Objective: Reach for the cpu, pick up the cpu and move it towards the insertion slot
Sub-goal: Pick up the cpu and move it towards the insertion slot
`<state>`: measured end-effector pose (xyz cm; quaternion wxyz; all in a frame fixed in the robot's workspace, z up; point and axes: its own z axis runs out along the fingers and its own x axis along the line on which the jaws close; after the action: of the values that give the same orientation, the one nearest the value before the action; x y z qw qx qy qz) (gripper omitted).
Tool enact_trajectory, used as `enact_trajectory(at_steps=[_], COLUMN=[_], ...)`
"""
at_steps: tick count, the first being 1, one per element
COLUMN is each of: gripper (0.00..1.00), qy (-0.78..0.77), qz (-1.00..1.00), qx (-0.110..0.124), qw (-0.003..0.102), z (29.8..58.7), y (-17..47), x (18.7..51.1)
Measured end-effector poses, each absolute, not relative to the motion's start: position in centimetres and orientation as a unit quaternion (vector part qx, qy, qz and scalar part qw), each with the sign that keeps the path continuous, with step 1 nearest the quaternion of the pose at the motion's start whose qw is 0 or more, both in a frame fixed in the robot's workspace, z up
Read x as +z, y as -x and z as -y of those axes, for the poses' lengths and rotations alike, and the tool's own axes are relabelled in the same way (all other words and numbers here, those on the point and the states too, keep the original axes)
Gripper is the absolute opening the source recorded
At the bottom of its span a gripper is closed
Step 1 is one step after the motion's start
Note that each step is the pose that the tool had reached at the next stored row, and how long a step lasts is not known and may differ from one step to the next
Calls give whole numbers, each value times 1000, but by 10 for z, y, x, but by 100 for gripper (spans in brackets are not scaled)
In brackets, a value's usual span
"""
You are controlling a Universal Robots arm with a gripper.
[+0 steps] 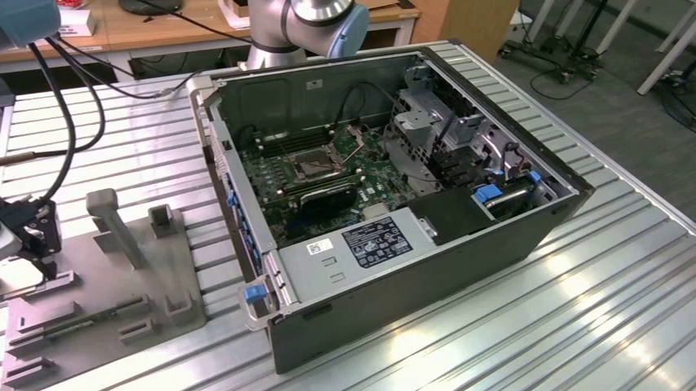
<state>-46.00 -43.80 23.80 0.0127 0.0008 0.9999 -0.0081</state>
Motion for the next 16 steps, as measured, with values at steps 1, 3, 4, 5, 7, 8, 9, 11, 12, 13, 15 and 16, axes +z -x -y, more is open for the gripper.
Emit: enact_trajectory(at_steps=[1,3,4,5,7,8,9,11,12,13,15,16], gripper=[55,55,55,55,55,55,55,55,55,55,55,55], qy=[-1,-1,-1,-1,-1,-1,-1,-1,-1,-1,-1,-1], qz=[-1000,-1000,-1000,-1000,-1000,-1000,-1000,-1000,-1000,-1000,-1000,-1000], qx=[-8,-8,-8,-8,-8,-8,-8,-8,-8,-8,-8,-8], qw=[13,13,13,13,12,13,13,13,13,13,13,13], z=[438,438,438,438,438,438,438,438,438,438,438,438], y=[460,460,460,460,460,460,460,460,460,460,460,460], x=[238,238,238,239,239,239,239,241,242,243,243,244])
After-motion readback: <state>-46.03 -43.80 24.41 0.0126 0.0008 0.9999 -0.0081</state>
